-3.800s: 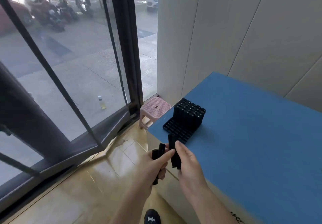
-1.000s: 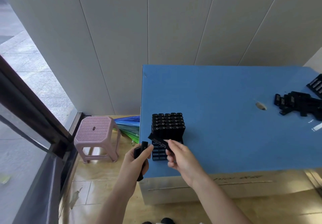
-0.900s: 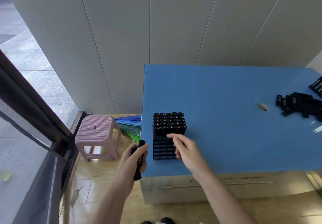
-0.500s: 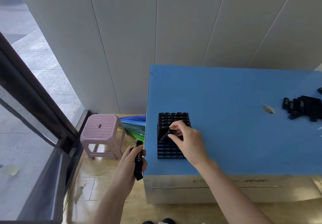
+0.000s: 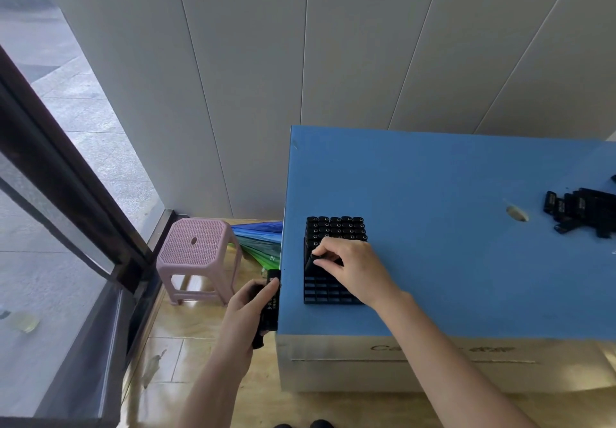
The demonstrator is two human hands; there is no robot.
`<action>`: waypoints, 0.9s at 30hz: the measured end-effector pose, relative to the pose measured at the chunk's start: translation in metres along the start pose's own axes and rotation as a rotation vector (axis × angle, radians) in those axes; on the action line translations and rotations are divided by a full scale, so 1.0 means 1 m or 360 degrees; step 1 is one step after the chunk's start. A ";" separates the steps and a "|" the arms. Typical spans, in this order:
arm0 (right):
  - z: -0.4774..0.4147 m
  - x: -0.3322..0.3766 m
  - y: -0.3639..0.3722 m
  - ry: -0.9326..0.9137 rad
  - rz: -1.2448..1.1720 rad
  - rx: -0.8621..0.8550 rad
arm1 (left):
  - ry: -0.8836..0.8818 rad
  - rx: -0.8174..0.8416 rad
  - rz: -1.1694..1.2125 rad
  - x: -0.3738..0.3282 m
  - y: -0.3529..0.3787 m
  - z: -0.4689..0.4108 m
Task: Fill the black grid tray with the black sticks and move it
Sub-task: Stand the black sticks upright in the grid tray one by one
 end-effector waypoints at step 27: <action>0.054 -0.025 -0.013 0.1028 -0.0729 -0.0253 | 0.0153 0.0078 0.0000 -0.010 0.016 -0.003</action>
Point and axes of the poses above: each hand's wrist, its own z-axis away from the middle knuckle, its own y-axis out of the palm, x = y × z, the point moved 10 cm from there along -z, towards the middle knuckle, and after that the axes turned 8 degrees about -x, right-handed, at the moved point
